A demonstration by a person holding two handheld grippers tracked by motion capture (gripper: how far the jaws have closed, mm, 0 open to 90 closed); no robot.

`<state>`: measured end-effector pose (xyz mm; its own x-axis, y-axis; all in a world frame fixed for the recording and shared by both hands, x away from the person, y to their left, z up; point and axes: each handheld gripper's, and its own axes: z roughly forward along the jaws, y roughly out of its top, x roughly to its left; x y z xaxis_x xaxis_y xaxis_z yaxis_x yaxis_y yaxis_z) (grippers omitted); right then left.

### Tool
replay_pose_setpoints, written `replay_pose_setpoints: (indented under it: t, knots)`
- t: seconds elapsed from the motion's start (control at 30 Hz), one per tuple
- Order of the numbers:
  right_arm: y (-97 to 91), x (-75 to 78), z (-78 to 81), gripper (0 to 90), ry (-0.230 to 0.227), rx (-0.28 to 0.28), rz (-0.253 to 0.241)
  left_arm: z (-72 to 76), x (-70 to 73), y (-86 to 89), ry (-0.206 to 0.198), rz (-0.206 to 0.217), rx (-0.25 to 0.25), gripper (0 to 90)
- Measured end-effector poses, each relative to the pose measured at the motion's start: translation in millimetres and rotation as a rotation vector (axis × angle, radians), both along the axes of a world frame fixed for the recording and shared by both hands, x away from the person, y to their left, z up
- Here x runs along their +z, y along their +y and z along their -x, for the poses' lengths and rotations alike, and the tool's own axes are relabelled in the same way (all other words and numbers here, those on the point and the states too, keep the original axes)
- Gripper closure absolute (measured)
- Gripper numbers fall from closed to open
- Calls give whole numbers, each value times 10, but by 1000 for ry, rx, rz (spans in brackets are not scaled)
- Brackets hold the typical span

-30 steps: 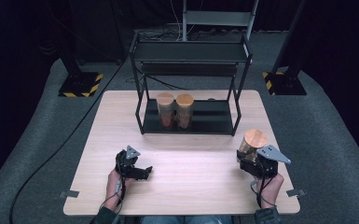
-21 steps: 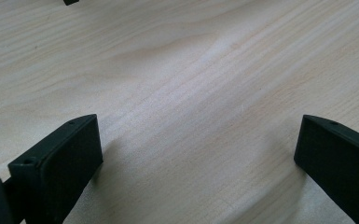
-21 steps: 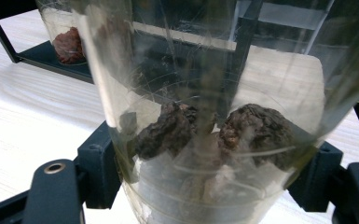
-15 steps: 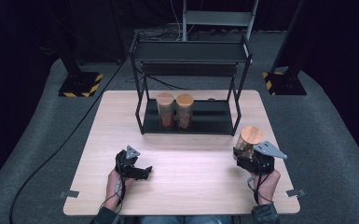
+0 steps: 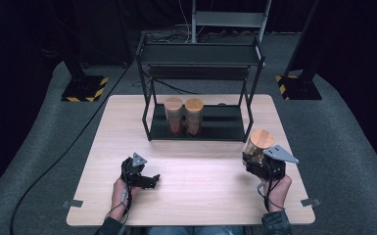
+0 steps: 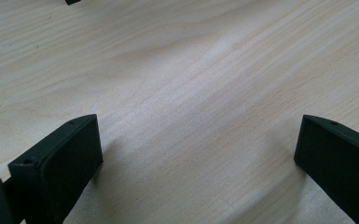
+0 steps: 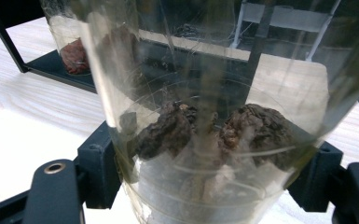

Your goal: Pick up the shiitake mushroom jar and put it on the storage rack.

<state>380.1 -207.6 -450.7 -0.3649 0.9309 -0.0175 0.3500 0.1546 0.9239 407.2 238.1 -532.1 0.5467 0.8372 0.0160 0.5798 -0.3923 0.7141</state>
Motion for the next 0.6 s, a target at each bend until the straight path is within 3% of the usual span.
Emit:
replay_pose_setpoints:
  t: [0.6]
  knots:
    - [81,56,-91,248,-6,20,8,0,0,0,0,0,0,1]
